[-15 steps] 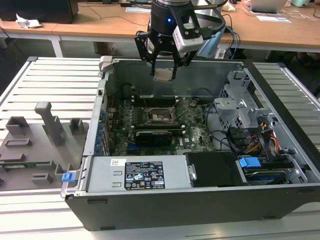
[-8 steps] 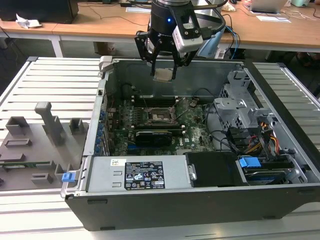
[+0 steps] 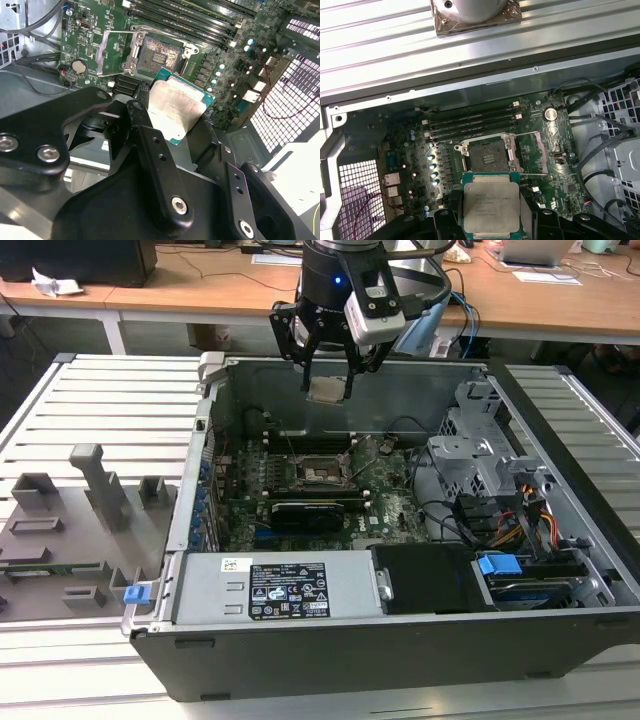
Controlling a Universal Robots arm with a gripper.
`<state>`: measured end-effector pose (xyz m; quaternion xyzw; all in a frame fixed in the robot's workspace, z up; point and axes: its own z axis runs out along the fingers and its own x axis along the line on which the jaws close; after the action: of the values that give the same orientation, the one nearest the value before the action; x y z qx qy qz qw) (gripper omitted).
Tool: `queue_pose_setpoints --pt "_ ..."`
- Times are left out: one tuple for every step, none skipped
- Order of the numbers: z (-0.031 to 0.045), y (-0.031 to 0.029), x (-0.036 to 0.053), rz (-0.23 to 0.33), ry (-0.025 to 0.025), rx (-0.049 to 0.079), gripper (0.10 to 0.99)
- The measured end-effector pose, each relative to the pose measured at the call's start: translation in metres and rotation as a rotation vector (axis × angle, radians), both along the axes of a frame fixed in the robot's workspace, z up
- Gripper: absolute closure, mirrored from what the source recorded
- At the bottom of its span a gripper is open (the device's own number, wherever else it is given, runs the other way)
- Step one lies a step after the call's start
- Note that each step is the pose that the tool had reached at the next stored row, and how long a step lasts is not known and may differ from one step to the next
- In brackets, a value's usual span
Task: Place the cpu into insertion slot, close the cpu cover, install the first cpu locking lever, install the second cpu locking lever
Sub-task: 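Place the cpu into insertion slot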
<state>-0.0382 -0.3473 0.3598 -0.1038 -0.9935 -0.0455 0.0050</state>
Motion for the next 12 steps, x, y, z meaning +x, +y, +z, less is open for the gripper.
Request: queue_pose_setpoints --pt "0.0 0.0 0.0 -0.002 0.0 0.0 0.545" --pt "0.0 0.0 0.0 -0.003 0.0001 0.0 0.545" --pt "0.0 0.0 0.0 -0.003 0.0 0.0 0.545" --pt "0.0 0.0 0.0 -0.005 0.0 0.0 0.545" --pt "0.0 0.0 0.0 -0.006 0.0 0.0 0.545" --pt "0.0 0.0 0.0 -0.007 0.0 0.0 0.545" --pt "0.0 0.0 0.0 -0.008 0.0 0.0 0.545" --pt "0.0 0.0 0.0 -0.01 0.0 0.0 0.545" --pt "0.0 0.0 0.0 -0.011 0.0 0.0 0.545" --pt "0.0 0.0 0.0 -0.012 0.0 0.0 0.545" --pt "0.0 0.0 0.0 -0.013 0.0001 0.0 0.545" --pt "0.0 0.0 0.0 -0.015 0.0 0.0 0.545"
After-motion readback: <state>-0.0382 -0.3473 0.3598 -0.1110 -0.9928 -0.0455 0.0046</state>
